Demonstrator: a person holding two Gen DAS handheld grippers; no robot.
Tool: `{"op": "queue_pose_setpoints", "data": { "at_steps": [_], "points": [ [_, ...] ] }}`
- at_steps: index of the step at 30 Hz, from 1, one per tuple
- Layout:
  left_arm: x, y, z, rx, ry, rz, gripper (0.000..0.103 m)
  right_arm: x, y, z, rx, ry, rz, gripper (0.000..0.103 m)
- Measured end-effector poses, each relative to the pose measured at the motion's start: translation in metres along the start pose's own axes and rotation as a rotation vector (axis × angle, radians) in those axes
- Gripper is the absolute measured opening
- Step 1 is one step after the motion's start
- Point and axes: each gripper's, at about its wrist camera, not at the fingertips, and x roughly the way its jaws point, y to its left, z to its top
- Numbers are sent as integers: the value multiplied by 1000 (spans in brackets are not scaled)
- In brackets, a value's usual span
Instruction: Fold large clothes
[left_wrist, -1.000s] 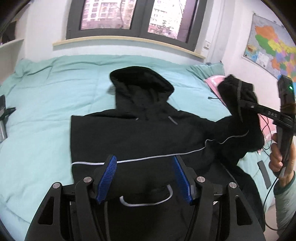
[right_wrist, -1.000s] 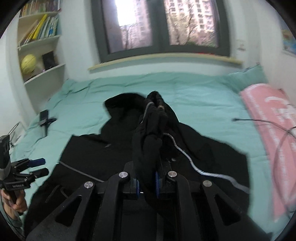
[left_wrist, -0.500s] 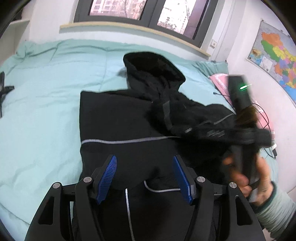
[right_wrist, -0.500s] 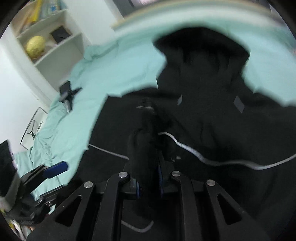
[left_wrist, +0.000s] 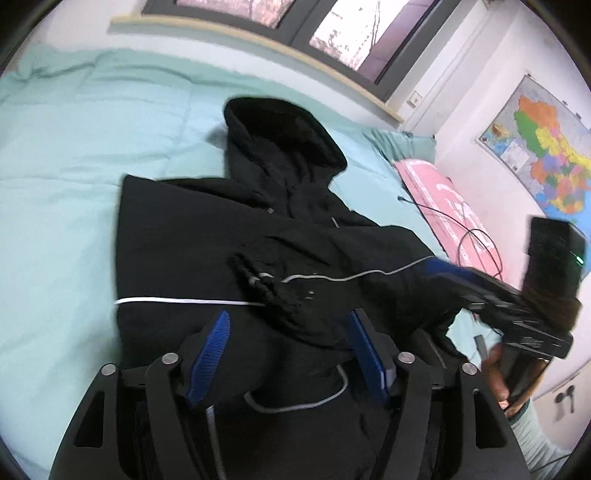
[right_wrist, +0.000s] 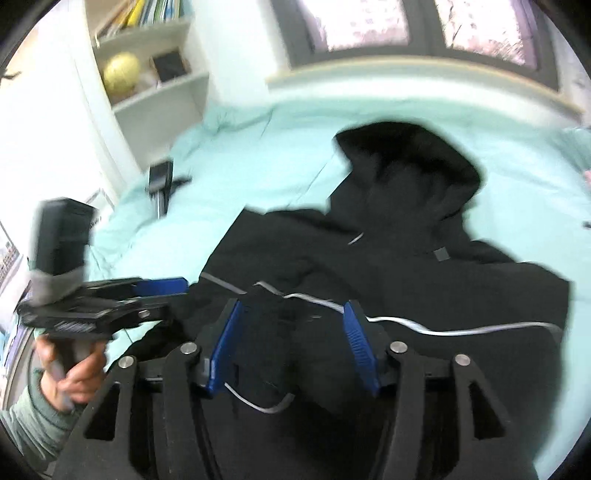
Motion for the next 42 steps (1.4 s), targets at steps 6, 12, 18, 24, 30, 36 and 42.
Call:
{"op": "queue_pose_setpoints", "data": {
  "at_steps": [6,12,18,24,30,36,42],
  "points": [
    [57,7,14,-114,94,8,69,-65,-60,-15,68,-56,-142,61],
    [94,-4,23,-100,83,95,21,-88,-117,-38,165,-6,-229,62],
    [17,-21,41,-30,-207,143,18,-86,-136,-37,165,22,-304,62],
    [-23,34,35,-41,-182,187,19,-37,-126,-19,118,77,-317,62],
    [33,108,-11,-208,79,242,24,54,-142,-46,130,293,-365,62],
    [-11,69,4,-61,-76,306,34,42,-144,-26,151,282,-343,62],
    [-18,13,35,56,-157,228,56,33,-145,21,216,112,-231,66]
  ]
}}
